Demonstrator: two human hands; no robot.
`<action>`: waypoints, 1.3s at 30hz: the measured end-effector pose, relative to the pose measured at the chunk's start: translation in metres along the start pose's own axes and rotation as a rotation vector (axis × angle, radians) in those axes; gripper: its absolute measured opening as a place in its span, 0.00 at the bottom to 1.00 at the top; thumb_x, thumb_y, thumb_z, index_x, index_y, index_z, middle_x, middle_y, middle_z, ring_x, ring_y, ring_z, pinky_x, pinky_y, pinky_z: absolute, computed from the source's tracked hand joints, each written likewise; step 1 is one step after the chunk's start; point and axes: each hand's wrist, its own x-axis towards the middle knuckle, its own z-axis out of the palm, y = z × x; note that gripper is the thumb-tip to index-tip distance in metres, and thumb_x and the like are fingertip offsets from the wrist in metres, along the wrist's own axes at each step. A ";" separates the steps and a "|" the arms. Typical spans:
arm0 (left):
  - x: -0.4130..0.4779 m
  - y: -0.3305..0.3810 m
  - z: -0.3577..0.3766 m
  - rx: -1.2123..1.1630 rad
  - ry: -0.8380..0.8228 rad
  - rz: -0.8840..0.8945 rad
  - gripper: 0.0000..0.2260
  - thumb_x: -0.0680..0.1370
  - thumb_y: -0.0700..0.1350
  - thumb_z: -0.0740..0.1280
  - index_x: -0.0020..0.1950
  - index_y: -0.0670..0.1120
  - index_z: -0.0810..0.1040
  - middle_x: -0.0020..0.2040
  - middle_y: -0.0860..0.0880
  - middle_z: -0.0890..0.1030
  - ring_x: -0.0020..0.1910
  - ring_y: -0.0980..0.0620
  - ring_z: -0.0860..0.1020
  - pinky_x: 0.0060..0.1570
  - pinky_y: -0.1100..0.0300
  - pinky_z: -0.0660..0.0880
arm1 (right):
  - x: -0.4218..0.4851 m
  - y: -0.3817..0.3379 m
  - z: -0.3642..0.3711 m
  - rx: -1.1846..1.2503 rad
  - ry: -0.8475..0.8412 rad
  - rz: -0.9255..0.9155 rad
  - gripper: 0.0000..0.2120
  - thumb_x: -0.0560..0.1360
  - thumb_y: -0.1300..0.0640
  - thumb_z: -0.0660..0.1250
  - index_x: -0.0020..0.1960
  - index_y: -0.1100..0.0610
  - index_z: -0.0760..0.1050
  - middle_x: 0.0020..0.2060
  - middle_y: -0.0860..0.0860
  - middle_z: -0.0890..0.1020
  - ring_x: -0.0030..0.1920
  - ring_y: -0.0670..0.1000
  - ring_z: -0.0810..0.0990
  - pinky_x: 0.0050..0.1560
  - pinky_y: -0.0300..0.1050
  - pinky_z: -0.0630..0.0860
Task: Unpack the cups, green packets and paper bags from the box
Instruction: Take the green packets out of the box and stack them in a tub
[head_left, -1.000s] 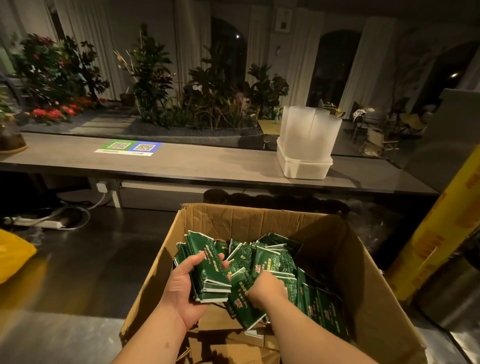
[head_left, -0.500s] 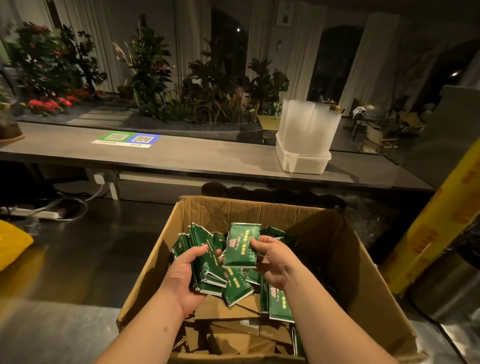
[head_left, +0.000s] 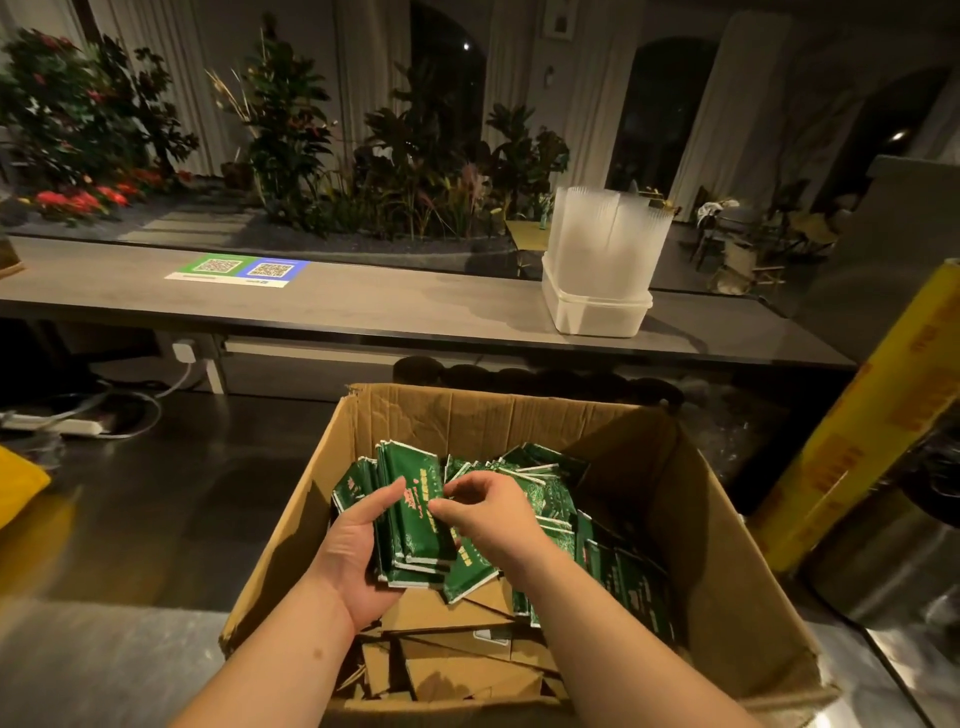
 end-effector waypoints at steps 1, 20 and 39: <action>0.000 0.000 0.000 -0.001 0.004 -0.005 0.25 0.75 0.47 0.70 0.70 0.41 0.76 0.65 0.33 0.80 0.66 0.31 0.77 0.67 0.34 0.71 | 0.001 0.000 0.000 -0.035 0.014 -0.012 0.13 0.74 0.57 0.77 0.55 0.58 0.79 0.50 0.55 0.83 0.48 0.51 0.84 0.39 0.40 0.82; 0.007 -0.001 0.003 -0.102 0.011 0.006 0.26 0.73 0.47 0.71 0.68 0.37 0.76 0.66 0.35 0.80 0.56 0.37 0.81 0.71 0.38 0.69 | 0.020 0.070 -0.070 -1.114 0.060 0.407 0.32 0.69 0.24 0.66 0.44 0.54 0.76 0.41 0.48 0.82 0.42 0.50 0.82 0.48 0.46 0.81; 0.010 -0.004 0.002 0.110 0.094 -0.048 0.27 0.69 0.44 0.74 0.67 0.36 0.77 0.56 0.35 0.82 0.58 0.37 0.80 0.62 0.40 0.76 | 0.010 0.016 -0.061 -0.705 0.214 0.195 0.04 0.77 0.55 0.68 0.45 0.55 0.76 0.41 0.51 0.82 0.43 0.52 0.84 0.46 0.52 0.85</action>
